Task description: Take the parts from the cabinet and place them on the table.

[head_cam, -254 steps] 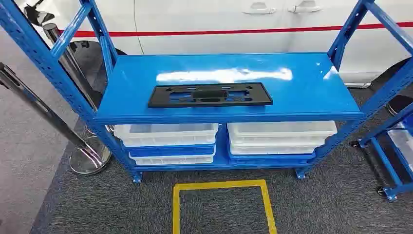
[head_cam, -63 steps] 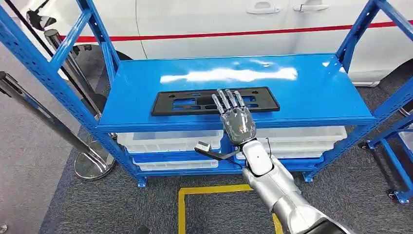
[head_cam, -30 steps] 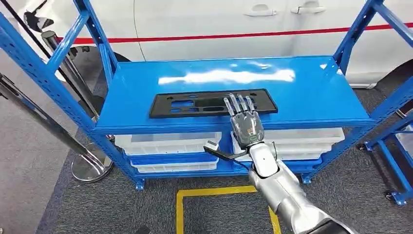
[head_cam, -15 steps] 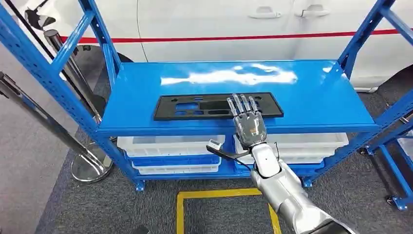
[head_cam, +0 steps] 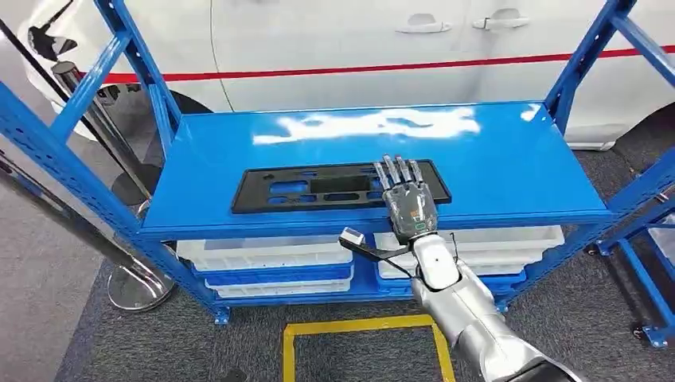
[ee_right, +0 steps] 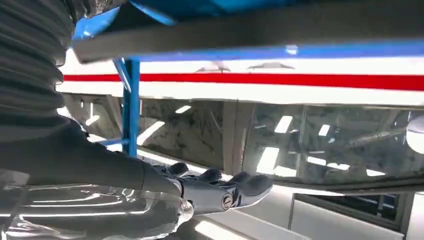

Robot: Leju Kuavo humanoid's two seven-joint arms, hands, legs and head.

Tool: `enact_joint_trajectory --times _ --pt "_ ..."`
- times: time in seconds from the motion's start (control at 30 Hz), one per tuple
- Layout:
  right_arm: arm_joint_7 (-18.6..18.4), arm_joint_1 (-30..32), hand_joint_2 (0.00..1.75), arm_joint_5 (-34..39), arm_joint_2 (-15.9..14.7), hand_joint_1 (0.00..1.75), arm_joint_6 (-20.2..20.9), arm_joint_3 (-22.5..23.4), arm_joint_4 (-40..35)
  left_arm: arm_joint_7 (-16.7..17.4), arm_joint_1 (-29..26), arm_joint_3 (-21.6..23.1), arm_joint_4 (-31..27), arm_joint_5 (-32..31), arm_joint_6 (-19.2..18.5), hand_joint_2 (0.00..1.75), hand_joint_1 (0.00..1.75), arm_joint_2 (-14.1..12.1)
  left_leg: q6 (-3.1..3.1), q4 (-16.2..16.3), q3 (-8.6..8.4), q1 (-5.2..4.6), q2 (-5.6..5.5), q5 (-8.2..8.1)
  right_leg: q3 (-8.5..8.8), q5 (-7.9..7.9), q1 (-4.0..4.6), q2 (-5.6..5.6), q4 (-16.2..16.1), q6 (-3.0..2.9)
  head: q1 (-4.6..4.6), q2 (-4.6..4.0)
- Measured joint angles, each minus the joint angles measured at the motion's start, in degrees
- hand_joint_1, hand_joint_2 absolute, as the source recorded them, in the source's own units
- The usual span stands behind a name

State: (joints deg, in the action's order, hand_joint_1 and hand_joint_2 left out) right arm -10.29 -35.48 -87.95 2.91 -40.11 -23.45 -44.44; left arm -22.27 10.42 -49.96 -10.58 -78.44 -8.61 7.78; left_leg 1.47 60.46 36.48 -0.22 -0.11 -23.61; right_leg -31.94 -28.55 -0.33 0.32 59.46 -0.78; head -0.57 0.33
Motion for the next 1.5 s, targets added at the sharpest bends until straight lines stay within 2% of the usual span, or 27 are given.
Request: enact_joint_trajectory --times 0.1,0.17,0.2,0.3,0.33,0.37,0.47,0.53,0.57,0.6,0.63,0.7,0.8,0.83,0.87,0.9,0.97,1.0,1.03,1.13,1.17,1.2,1.3,1.33,1.4,1.47,1.5 --pt "-0.04 0.14 1.75 0.0 0.0 0.0 -0.02 0.0 -0.04 -0.02 -0.05 0.04 0.0 0.09 0.0 0.0 0.0 0.02 0.53 -1.83 -0.73 -0.3 -0.05 -0.63 0.21 0.59 -0.24 -0.03 0.34 1.09 -0.04 0.0" --pt "-0.11 0.09 1.75 0.0 -0.02 0.0 -0.02 0.0 -0.31 -0.07 -0.11 0.07 0.0 0.33 -0.26 0.0 0.0 0.04 0.99 -2.88 -2.28 0.2 -0.07 -0.35 0.26 -0.23 -0.46 -0.13 1.31 1.36 -0.02 0.0" --pt "-0.22 -0.14 1.75 0.0 -0.02 0.0 -0.02 0.0 -0.31 -0.13 -0.02 0.04 0.0 0.48 -0.5 0.0 0.0 0.0 1.23 -3.01 -2.56 0.25 -0.1 -0.5 -1.03 -1.31 -0.42 -0.12 3.71 1.68 -0.02 0.0" --pt "-0.33 0.3 1.75 0.0 -0.07 0.0 -0.02 0.02 -0.31 -0.22 0.21 0.04 -0.07 0.79 -0.7 0.0 0.0 0.0 1.68 -2.85 -2.69 0.21 -0.11 -1.12 -8.78 -6.05 -0.5 -0.11 15.19 2.44 0.0 0.0" --pt "-0.33 0.48 1.75 0.0 -0.07 0.0 -0.02 0.02 -0.31 -0.22 0.11 0.04 -0.07 0.83 -0.77 0.0 0.0 0.0 1.62 -2.71 -2.81 0.21 -0.15 -1.38 -10.14 -5.65 -0.51 -0.12 16.22 2.47 -0.02 0.0" --pt "-0.35 0.54 1.75 0.0 -0.07 0.0 -0.02 0.02 -0.31 -0.22 0.08 0.04 -0.07 0.85 -0.76 0.0 0.0 0.0 1.57 -2.51 -3.04 0.25 -0.2 -1.69 -10.22 -3.86 -0.57 -0.16 14.87 2.54 0.0 0.0" --pt "-0.46 0.47 1.75 0.0 -0.24 0.0 -0.02 0.02 -0.31 -0.28 -0.08 0.05 -0.07 0.9 -0.31 0.0 0.0 0.17 1.03 -1.79 -4.13 0.36 -0.25 -3.12 -5.54 5.33 -0.58 -0.25 1.49 2.01 0.02 0.0" --pt "-0.42 0.4 1.75 0.0 -0.31 0.0 0.0 0.04 -0.33 -0.39 0.12 0.09 -0.09 0.9 0.22 0.0 0.0 0.26 0.42 -1.55 -3.79 0.22 -0.29 -3.4 -5.54 3.27 0.09 -0.28 0.75 1.14 0.04 0.0" --pt "-0.39 0.56 1.75 0.0 -0.31 0.0 -0.02 0.04 -0.35 -0.42 0.11 0.09 -0.11 0.9 0.31 0.0 0.0 0.26 0.08 -1.55 -3.85 0.2 -0.24 -3.58 -5.54 4.5 -0.02 -0.16 0.56 0.76 0.09 0.0" --pt "-0.39 0.62 1.75 0.0 -0.35 1.59 0.0 0.04 -0.33 -0.46 0.07 0.11 -0.13 0.92 0.33 0.0 0.0 0.24 -0.2 -1.25 -4.08 0.13 -0.25 -3.42 -5.46 4.21 0.05 -0.14 0.49 0.38 0.09 0.0" --pt "-0.42 0.56 1.75 0.0 -0.42 1.73 -0.02 0.04 -0.35 -0.48 0.08 0.11 -0.13 0.92 0.39 0.0 0.0 0.24 -0.45 -1.31 -4.23 0.13 -0.27 -3.61 -5.11 4.3 -0.12 -0.04 0.33 0.1 0.11 0.0" --pt "-0.22 0.43 1.75 0.0 -0.42 1.75 -0.02 0.07 -0.61 -0.65 0.2 0.15 -0.15 1.01 0.61 0.0 0.0 0.22 -0.93 1.48 -3.21 0.35 -0.16 -5.37 -4.3 4.28 -0.42 -0.14 -0.1 -0.37 0.09 0.0" --pt "0.53 0.54 1.75 0.0 -0.39 1.75 0.0 0.13 -0.79 -0.92 0.28 0.31 -0.15 1.16 1.05 0.0 0.0 0.22 -1.73 13.29 3.15 0.68 -0.17 -10.73 -4.2 4.02 -0.33 -0.28 -0.07 -0.75 0.09 0.0" --pt "0.68 0.63 1.75 0.0 -0.39 1.75 0.0 0.22 -0.81 -0.98 0.23 0.31 -0.15 1.18 1.14 0.0 0.0 0.24 -1.8 15.34 4.56 0.73 -0.17 -11.05 -4.18 3.97 -0.3 -0.27 -0.05 -0.8 0.09 0.0" --pt "0.76 0.71 1.75 0.0 -0.39 1.75 0.0 0.33 -0.92 -1.03 0.21 0.31 -0.15 1.2 1.18 0.0 0.0 0.24 -1.73 14.8 4.65 0.77 -0.17 -10.15 -4.12 3.92 -0.3 -0.24 -0.03 -0.77 0.09 0.0" --pt "1.0 0.77 1.75 0.0 -0.39 1.75 0.0 0.48 -1.24 -1.07 0.28 0.33 -0.15 1.33 1.33 0.0 0.0 0.22 -1.69 11.62 3.56 0.78 -0.17 -7.77 -4.03 3.83 -0.31 -0.16 0.04 -0.74 0.09 0.0" --pt "1.55 0.76 1.75 0.0 -0.33 1.75 -0.02 0.96 -2.07 -1.16 0.54 0.37 -0.17 1.73 1.64 0.0 0.0 0.15 -0.94 1.44 -0.84 0.75 -0.16 -1.73 -3.63 3.63 -0.28 -0.09 0.08 -0.55 0.09 0.0" --pt "1.75 0.75 1.75 0.0 -0.31 1.75 0.0 1.12 -2.43 -1.2 0.67 0.37 -0.17 1.86 1.68 0.0 0.0 0.04 -0.64 -1.2 -1.83 0.61 -0.13 -1.54 -3.54 3.61 -0.3 -0.11 0.06 -0.47 0.11 0.0" --pt "1.79 0.69 1.75 0.0 -0.31 1.75 0.0 1.35 -2.86 -1.22 0.94 0.39 -0.2 2.18 2.03 0.0 0.0 0.0 -0.56 -1.95 -1.62 0.16 -0.1 -2.89 -3.74 3.76 -0.24 -0.12 0.07 -0.08 0.09 0.0" --pt "1.84 0.83 1.75 0.0 -0.28 1.75 0.0 1.88 -3.89 -1.51 1.04 0.41 -0.26 3.67 2.67 0.0 0.0 0.0 0.17 -1.86 -1.93 -0.07 -0.28 -1.58 -3.75 3.81 -0.38 -0.15 -0.22 1.03 0.11 0.0" --pt "1.84 0.78 1.75 0.0 -0.31 1.75 -0.02 2.21 -4.44 -1.64 1.17 0.39 -0.26 4.29 2.93 0.0 0.0 0.11 0.65 -3.03 -2.45 0.9 -0.13 -0.75 -3.93 3.37 -0.26 -0.17 0.23 1.41 0.04 0.0" --pt "1.84 0.63 1.75 0.0 -0.31 1.75 -0.02 2.64 -4.78 -1.81 1.31 0.37 -0.31 4.8 3.47 0.0 0.0 0.11 0.74 -3.34 -2.64 0.62 -0.09 -0.59 -4.41 2.41 -0.27 -0.2 1.44 1.69 0.15 0.0" --pt "2.56 0.96 1.75 0.02 -0.31 1.75 -0.02 3.59 -5.36 -1.99 1.93 -0.07 -0.39 6.52 4.81 0.0 0.0 0.15 1.28 -3.26 -2.6 0.52 -0.05 -0.65 -9.95 -3.45 -0.45 -0.2 13.06 2.09 0.11 0.0" --pt "2.82 1.45 1.75 0.07 -0.31 1.75 -0.02 3.97 -5.68 -2.01 2.0 -0.33 -0.39 7.01 5.31 0.0 0.0 0.15 1.3 -3.19 -2.58 0.52 -0.08 -0.69 -11.52 -4.09 -0.49 -0.21 16.02 2.23 0.15 0.0" --pt "3.26 1.85 1.75 0.09 -0.31 1.75 -0.02 4.5 -6.52 -2.12 1.98 -0.59 -0.39 7.45 6.01 0.0 0.0 0.18 1.14 -2.86 -2.58 0.54 -0.17 -0.93 -10.67 -1.28 -0.62 -0.26 13.68 2.37 0.13 0.0" --pt "3.84 1.87 1.75 0.15 -0.31 1.75 0.0 5.2 -7.45 -2.66 2.06 -0.66 -0.41 7.47 6.71 0.0 0.0 0.28 0.74 -2.07 -2.58 0.6 -0.27 -1.53 -5.95 3.6 -0.76 -0.31 4.45 2.25 0.13 0.0" --pt "4.24 1.87 1.75 0.17 -0.31 1.75 0.0 5.44 -7.94 -2.97 2.07 -0.68 -0.42 7.52 6.95 0.0 0.0 0.28 0.42 -1.59 -2.39 0.59 -0.26 -1.89 -4.44 3.36 -0.77 -0.29 1.14 2.02 0.15 0.0"
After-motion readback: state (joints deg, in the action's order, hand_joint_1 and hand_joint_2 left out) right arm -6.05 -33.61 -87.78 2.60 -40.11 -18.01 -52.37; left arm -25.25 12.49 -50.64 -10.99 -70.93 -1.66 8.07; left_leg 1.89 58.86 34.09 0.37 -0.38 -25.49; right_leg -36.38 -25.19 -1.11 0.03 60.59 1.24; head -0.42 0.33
